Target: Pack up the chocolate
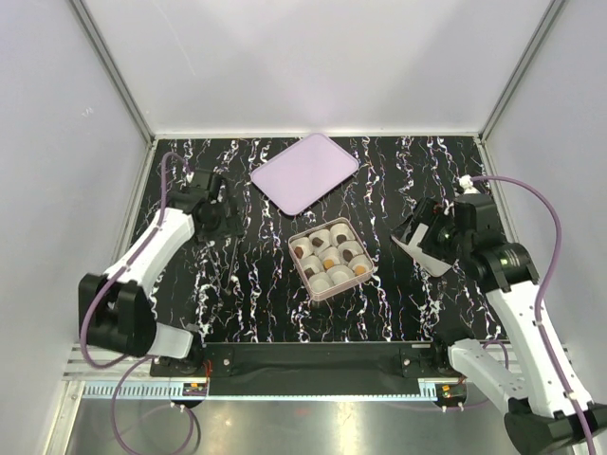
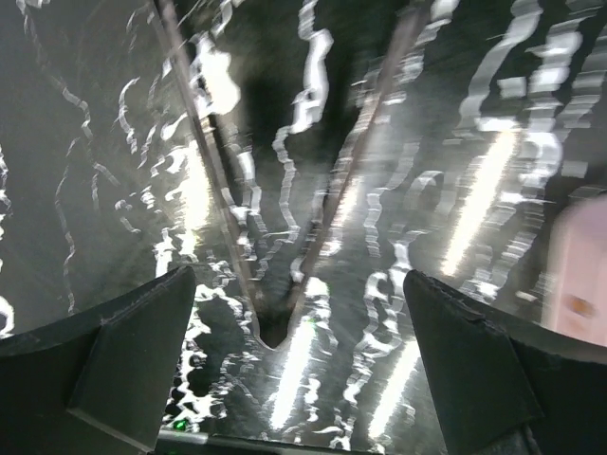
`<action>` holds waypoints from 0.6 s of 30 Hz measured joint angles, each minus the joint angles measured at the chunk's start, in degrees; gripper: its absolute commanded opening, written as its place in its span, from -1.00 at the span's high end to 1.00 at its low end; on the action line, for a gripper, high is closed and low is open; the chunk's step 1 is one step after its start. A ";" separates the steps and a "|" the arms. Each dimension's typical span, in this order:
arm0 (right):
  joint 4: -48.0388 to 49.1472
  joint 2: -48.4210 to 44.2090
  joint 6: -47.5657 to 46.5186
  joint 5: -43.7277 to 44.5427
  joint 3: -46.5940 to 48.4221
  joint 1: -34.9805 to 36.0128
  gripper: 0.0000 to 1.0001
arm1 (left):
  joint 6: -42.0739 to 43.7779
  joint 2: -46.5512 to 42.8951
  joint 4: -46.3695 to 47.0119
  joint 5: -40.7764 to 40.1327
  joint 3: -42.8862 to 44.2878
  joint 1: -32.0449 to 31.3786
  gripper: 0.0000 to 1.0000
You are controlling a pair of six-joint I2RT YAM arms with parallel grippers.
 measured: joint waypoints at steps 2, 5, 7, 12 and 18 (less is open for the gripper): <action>0.07 2.12 1.33 1.92 0.09 -0.02 -0.83 | 0.42 -2.54 0.13 2.23 1.01 0.00 -0.98; 0.48 6.73 3.58 5.66 0.46 -0.02 -0.34 | 1.53 -6.40 0.61 6.73 3.48 0.00 -0.98; 0.70 10.82 5.03 8.74 1.57 -0.02 -0.34 | 2.25 -8.00 1.22 8.98 5.01 0.00 -0.98; 0.26 23.45 6.88 16.37 8.46 -0.15 -0.23 | 3.21 -13.88 5.92 16.83 3.30 0.00 -0.98; 1.09 36.46 8.02 21.38 13.29 -3.15 -0.08 | 1.84 -20.26 11.72 25.33 -3.91 0.00 -0.98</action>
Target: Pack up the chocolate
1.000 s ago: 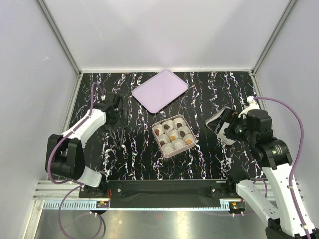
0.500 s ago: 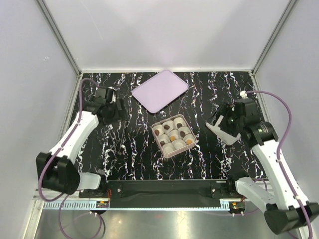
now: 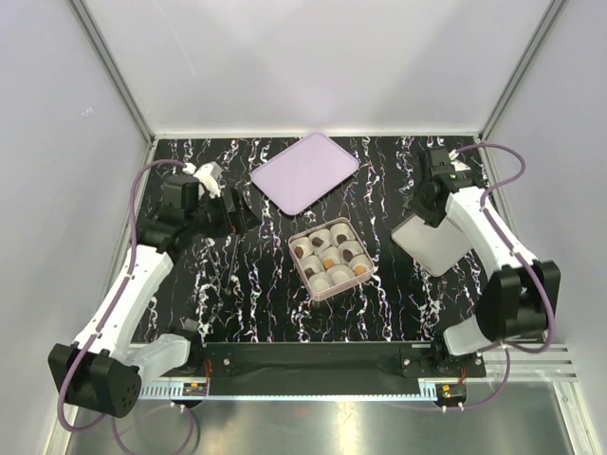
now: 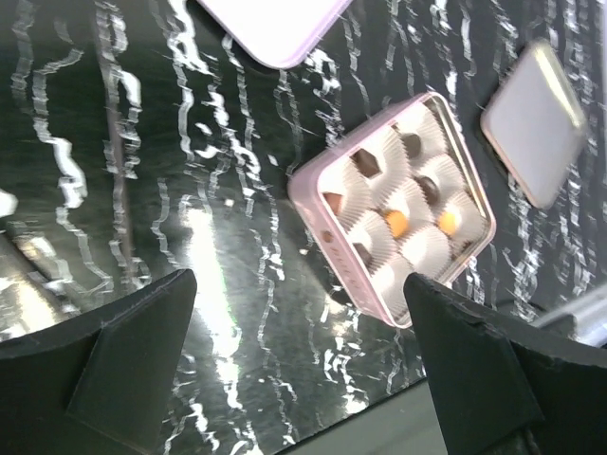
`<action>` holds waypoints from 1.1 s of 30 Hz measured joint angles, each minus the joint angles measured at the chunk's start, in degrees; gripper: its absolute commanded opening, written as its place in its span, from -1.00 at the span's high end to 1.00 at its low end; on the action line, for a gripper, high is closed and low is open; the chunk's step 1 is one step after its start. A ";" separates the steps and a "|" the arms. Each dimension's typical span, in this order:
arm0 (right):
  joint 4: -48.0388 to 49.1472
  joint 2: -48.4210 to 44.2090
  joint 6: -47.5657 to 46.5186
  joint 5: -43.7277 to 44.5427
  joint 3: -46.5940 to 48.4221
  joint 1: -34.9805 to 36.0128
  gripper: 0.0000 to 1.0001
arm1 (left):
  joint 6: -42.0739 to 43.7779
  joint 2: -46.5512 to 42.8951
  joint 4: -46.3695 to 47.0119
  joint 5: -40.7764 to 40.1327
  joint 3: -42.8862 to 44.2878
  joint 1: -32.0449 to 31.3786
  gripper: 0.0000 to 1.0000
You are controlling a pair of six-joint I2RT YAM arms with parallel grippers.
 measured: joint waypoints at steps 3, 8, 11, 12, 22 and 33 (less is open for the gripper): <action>0.11 4.07 1.53 0.92 0.48 -2.69 0.00 | -0.39 0.35 1.51 2.97 -1.84 0.04 -0.98; 1.49 13.00 4.11 1.53 4.81 -5.07 0.07 | -0.61 1.03 3.82 7.26 -2.99 0.11 -0.98; 3.41 18.43 4.87 0.79 7.15 -5.16 0.10 | -1.31 1.03 6.56 12.39 -4.28 0.31 -0.98; 3.50 20.22 5.20 0.50 8.11 -5.16 0.10 | -1.55 1.03 7.67 14.05 -4.83 0.31 -0.98; 4.04 29.57 8.70 -0.02 13.46 -5.16 0.09 | -3.85 1.03 12.46 21.22 -7.54 2.93 -0.98; 3.72 31.17 11.32 0.42 14.88 -5.18 0.10 | -4.70 1.03 13.66 23.47 -7.74 4.13 -0.98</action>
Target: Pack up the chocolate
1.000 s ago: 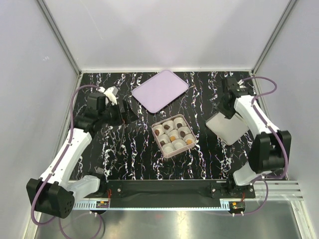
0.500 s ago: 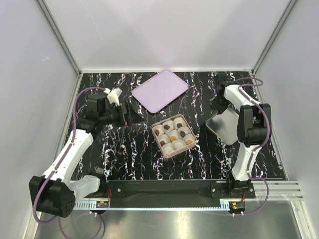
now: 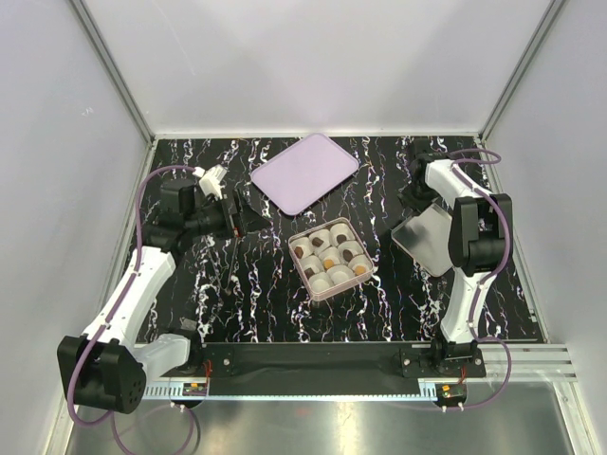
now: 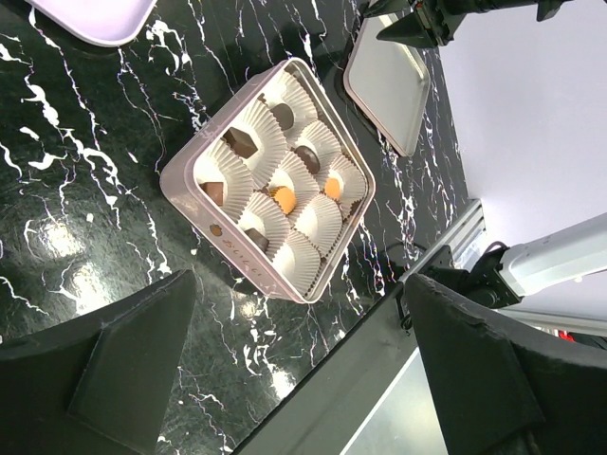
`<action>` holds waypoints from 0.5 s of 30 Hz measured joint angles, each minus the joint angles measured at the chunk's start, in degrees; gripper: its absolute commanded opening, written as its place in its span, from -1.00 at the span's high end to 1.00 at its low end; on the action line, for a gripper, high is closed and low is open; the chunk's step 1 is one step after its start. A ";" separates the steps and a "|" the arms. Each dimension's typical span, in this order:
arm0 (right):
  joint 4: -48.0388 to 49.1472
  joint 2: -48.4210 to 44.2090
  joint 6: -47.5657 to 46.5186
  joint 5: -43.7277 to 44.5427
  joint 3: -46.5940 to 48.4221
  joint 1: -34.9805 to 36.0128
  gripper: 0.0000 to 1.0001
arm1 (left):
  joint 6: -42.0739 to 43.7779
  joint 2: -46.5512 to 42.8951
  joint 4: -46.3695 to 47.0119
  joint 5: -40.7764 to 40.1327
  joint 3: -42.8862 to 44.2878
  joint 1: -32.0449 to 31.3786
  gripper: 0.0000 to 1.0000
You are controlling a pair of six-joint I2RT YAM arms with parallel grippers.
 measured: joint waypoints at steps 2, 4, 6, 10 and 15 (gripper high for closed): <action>0.00 0.09 0.20 0.07 0.00 -0.02 0.11 | -0.02 0.00 0.04 0.13 0.00 0.02 -0.98; 0.07 0.35 0.39 0.09 0.00 -0.04 0.12 | -0.04 0.00 0.04 0.35 0.00 0.11 -0.98; 0.35 0.94 0.55 0.09 0.00 -0.13 0.14 | -0.04 0.02 0.04 0.70 0.00 0.20 -0.98; 0.85 2.78 0.72 0.02 -0.20 -0.20 0.15 | -0.02 0.11 0.02 0.85 0.00 0.26 -0.98; 1.55 3.78 0.92 0.02 -1.25 -0.74 0.68 | 0.02 0.57 -0.24 0.68 0.00 0.37 -0.98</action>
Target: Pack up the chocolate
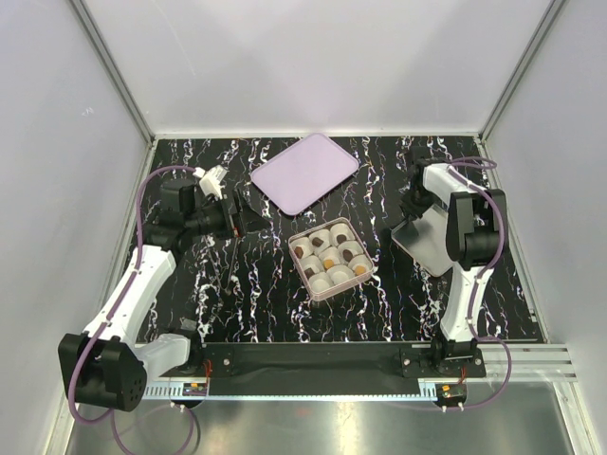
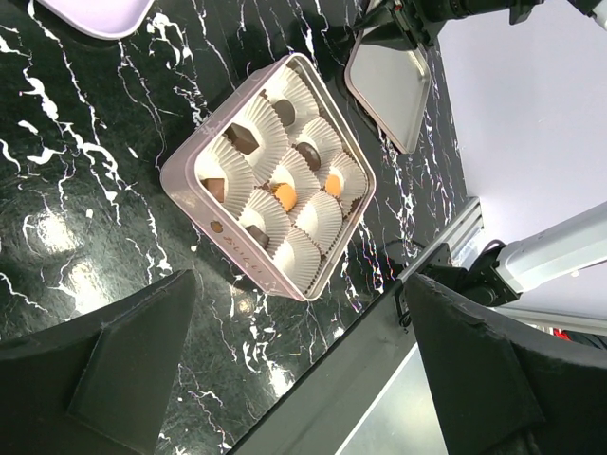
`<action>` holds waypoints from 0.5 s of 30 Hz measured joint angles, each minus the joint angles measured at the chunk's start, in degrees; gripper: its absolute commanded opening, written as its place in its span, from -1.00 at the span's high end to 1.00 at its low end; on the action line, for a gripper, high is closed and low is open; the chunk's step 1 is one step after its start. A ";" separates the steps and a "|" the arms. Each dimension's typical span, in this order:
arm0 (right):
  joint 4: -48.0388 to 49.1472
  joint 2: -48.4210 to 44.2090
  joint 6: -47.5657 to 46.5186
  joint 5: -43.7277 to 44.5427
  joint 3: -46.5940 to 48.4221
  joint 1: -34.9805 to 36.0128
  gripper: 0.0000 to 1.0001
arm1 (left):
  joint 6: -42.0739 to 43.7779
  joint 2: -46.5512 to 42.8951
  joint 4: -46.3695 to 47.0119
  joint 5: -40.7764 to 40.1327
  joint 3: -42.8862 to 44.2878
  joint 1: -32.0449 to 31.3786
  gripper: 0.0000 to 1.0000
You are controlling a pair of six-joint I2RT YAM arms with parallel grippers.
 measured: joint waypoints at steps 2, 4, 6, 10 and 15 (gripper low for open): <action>0.68 0.00 -0.37 -0.35 -0.17 -0.39 1.00 | 0.02 0.20 -0.17 -0.11 0.00 0.11 -0.98; 1.33 -0.04 -0.96 -0.85 -0.15 -0.76 1.00 | 0.09 0.28 -0.24 -0.22 0.00 0.15 -0.98; 1.92 -0.17 -2.19 -2.29 -0.15 -0.92 1.00 | 0.28 0.28 -0.26 -0.33 0.00 0.17 -0.98; 1.99 -1.27 -5.79 -6.34 0.11 -1.03 1.00 | 0.81 0.28 -0.63 -1.31 0.02 0.20 -0.98; 0.39 -9.60 -11.65 -13.31 2.01 -0.90 1.00 | -1.22 0.28 1.31 0.87 0.02 0.31 -0.98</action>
